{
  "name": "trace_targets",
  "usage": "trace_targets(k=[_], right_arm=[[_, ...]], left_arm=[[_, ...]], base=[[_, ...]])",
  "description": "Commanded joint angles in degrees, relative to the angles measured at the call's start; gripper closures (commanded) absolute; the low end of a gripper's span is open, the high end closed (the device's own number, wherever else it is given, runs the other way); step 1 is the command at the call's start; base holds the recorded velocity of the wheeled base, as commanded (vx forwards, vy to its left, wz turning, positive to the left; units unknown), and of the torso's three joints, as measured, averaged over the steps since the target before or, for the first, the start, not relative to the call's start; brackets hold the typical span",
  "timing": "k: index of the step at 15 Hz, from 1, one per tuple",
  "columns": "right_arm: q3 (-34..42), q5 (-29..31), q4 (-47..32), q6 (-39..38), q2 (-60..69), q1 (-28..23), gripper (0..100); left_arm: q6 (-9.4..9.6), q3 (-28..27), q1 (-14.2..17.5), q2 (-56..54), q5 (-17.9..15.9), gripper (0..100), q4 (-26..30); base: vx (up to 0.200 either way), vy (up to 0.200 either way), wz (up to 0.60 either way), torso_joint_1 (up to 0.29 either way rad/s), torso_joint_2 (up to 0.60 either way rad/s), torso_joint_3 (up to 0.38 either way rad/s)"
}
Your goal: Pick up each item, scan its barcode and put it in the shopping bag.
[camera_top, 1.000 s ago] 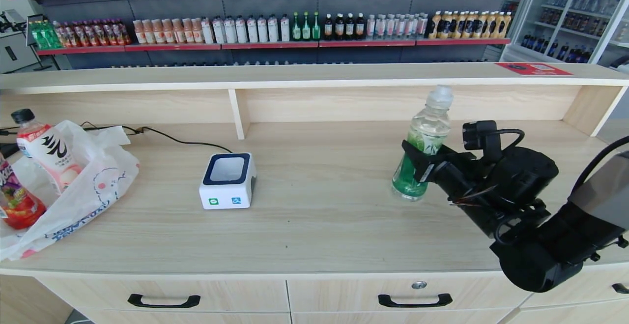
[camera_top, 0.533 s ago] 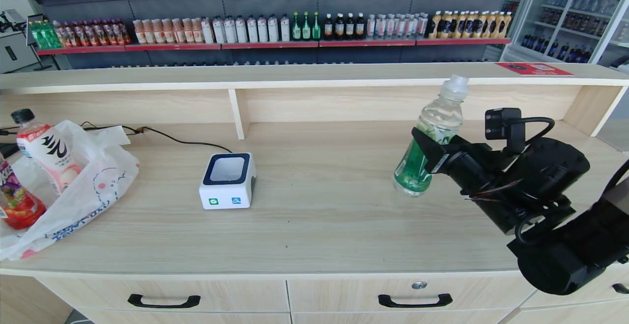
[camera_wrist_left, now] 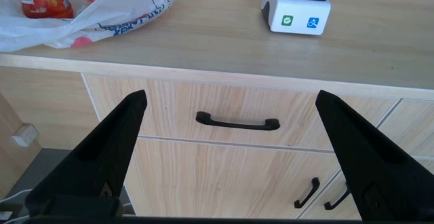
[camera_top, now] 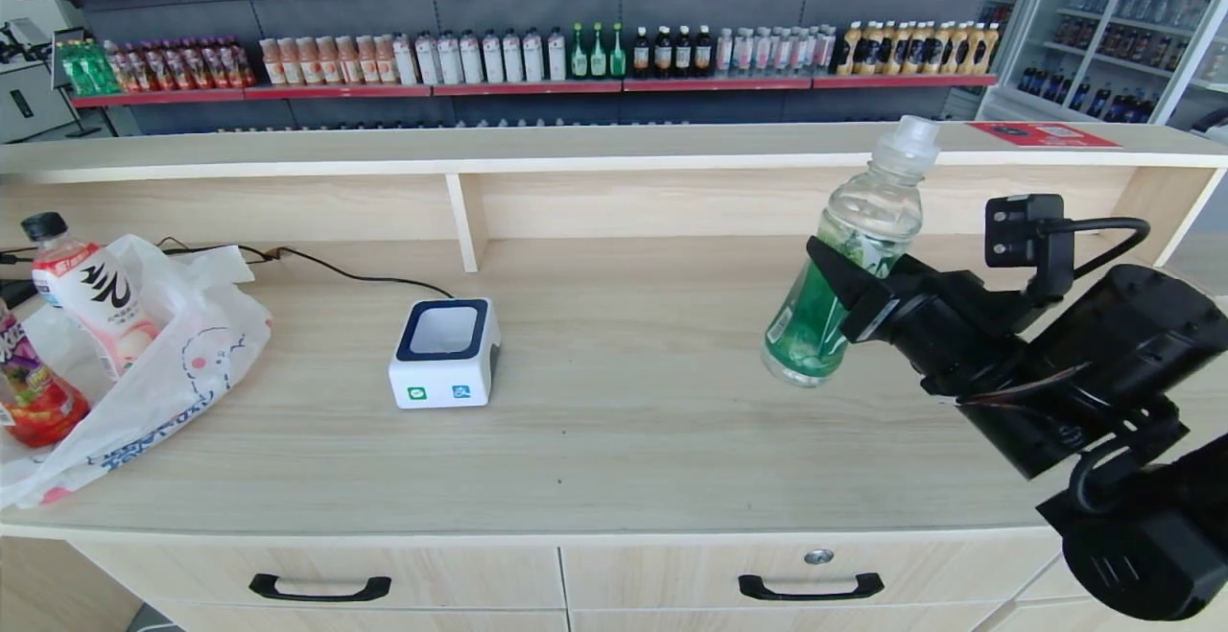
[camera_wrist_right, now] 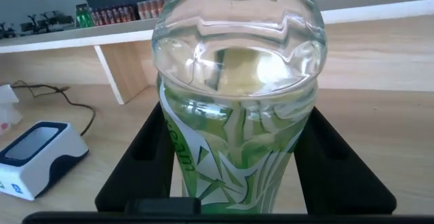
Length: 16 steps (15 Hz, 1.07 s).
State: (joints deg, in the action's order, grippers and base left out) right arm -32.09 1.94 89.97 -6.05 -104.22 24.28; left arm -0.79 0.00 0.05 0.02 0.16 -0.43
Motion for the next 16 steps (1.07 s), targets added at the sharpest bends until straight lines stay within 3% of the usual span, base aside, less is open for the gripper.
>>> trace_targets(k=[1,3,6,12,16], right_arm=[[3.0,0.0,0.0,0.5,4.7,6.5,100],[4.1,0.0,0.0,0.6,7.2,12.2,100],[5.5,-0.1,0.0,0.2,9.5,14.8,100],[8.8,-0.1,0.0,-3.3,17.0,24.8,100],[7.6,-2.0,0.0,-10.8,18.2,26.6,100]], left_arm=[[0.0,0.0,0.0,0.1,0.0,0,0.0],[0.09,0.0,0.0,0.1,0.0,0,0.0],[0.09,0.0,0.0,0.0,0.0,0,0.0],[0.09,0.0,0.0,0.0,0.0,0,0.0],[0.18,0.0,0.0,0.0,0.0,0,0.0]], base=[[0.0,0.0,0.0,0.0,0.0,0.0],[0.0,0.0,0.0,0.0,0.0,0.0],[0.0,0.0,0.0,0.0,0.0,0.0],[0.0,0.0,0.0,0.0,0.0,0.0],[0.0,0.0,0.0,0.0,0.0,0.0]])
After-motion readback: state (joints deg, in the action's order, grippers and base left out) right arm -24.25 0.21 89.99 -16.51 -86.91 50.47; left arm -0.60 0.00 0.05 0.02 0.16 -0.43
